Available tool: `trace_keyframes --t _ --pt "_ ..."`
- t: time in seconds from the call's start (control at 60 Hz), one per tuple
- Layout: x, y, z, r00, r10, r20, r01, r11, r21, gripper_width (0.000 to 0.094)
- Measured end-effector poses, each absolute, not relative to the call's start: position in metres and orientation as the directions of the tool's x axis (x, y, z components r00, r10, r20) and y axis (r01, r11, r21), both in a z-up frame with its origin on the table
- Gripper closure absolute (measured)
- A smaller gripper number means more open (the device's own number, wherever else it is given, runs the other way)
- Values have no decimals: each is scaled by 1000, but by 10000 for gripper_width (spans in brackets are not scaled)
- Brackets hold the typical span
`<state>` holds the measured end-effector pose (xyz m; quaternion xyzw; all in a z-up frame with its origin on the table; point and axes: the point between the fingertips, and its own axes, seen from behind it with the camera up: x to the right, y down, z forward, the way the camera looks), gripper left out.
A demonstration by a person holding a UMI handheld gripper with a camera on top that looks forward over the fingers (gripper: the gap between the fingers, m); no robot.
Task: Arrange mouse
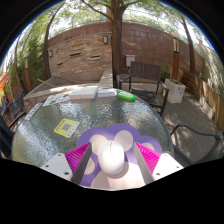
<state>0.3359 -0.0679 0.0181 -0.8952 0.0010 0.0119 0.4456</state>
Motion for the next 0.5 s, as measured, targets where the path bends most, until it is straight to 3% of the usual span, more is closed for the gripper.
trace_keyframes --t 0.2,0.367,0.5 --pt "326 -108 85 1000 -18 23 9 -569 -822 89" --pt "306 -185 156 997 -45 61 26 -551 -834 83" --pt "282 -242 189 994 -74 75 24 -535 -844 85"
